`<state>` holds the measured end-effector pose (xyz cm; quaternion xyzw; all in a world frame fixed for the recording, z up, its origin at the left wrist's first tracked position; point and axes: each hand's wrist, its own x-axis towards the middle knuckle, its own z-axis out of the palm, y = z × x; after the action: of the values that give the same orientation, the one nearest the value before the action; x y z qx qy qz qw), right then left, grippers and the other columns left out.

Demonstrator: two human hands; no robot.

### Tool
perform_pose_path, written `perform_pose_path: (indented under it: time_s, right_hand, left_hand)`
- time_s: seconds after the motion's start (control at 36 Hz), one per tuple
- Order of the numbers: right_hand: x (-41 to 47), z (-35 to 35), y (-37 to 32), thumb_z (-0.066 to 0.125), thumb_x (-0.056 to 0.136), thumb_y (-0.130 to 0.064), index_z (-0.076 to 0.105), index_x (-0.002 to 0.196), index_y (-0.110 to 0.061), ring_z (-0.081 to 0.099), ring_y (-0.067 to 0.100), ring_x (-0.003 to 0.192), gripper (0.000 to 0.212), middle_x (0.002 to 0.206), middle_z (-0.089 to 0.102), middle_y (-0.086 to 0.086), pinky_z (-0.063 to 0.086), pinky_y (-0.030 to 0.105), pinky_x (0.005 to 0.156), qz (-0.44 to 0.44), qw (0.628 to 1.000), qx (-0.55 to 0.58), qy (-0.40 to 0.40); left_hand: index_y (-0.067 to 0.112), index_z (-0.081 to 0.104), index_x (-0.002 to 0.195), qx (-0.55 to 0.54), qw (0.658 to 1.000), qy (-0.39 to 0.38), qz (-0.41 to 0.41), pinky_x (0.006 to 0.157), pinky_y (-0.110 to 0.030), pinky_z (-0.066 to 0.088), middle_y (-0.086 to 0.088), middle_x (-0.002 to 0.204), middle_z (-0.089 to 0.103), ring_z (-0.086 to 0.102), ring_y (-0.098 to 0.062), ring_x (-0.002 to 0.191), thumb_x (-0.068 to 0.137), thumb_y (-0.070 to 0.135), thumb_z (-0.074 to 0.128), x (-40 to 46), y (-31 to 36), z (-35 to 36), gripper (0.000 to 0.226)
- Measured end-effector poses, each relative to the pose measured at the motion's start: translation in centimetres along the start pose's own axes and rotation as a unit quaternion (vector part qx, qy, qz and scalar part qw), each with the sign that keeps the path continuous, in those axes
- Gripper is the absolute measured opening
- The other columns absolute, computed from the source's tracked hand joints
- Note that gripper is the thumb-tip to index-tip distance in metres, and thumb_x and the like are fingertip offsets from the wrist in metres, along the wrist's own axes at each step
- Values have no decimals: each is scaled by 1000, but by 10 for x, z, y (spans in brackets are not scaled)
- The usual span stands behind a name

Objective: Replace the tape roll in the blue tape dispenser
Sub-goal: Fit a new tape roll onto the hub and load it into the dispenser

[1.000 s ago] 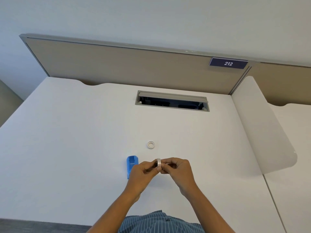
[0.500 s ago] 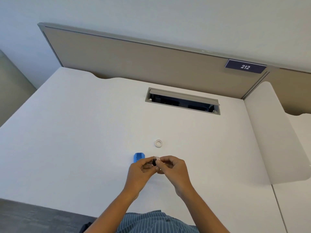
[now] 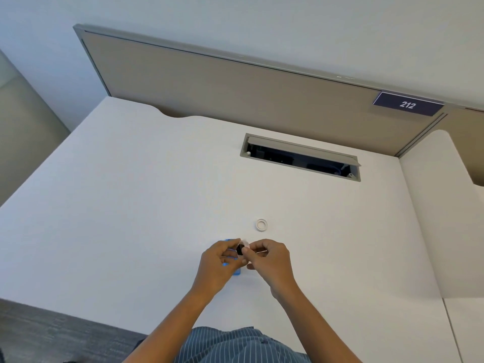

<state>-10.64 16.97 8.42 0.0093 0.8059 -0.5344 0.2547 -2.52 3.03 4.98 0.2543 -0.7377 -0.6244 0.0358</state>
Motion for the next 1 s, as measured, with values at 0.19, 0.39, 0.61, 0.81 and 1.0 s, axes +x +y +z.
perform_pose_path:
  time_s: [0.19, 0.39, 0.61, 0.81, 1.0]
  right_hand:
    - [15, 20, 3, 83, 87, -24, 77, 74, -20, 79, 22, 72, 15, 72, 79, 1, 67, 50, 76, 11, 998, -46, 39]
    - [24, 37, 5, 84, 87, -31, 76, 74, -19, 78, 18, 73, 20, 73, 78, -3, 67, 48, 75, 30, 995, -74, 55]
    - [27, 50, 9, 84, 87, -30, 77, 76, -18, 77, 16, 73, 18, 75, 77, -4, 67, 45, 74, 30, 991, -117, 55]
    - [30, 55, 12, 84, 87, -30, 77, 79, -19, 76, 14, 72, 15, 75, 76, -7, 67, 42, 74, 27, 987, -141, 68]
    - [32, 56, 18, 84, 88, -26, 79, 83, -17, 75, 14, 75, 12, 78, 76, -6, 67, 41, 75, 23, 986, -148, 73]
  left_hand:
    - [25, 67, 134, 49, 999, -3, 17, 84, -14, 58, 13, 120, 72, 69, 0, 105, 84, 21, 86, 12, -14, -22, 53]
    - [24, 66, 134, 64, 997, 34, -16, 79, -5, 53, 14, 122, 72, 67, 3, 102, 97, 5, 66, 16, -29, -43, 42]
    - [27, 66, 133, 62, 997, 29, -46, 78, -2, 52, 17, 120, 71, 63, 10, 101, 99, 11, 65, 16, -36, -49, 37]
    - [23, 66, 135, 74, 995, 19, -60, 75, 3, 48, 12, 121, 71, 67, -2, 101, 100, 14, 65, 18, -39, -50, 36]
    - [24, 66, 135, 74, 995, 12, -70, 75, 4, 48, 11, 124, 72, 67, -2, 102, 101, 15, 64, 21, -41, -52, 36]
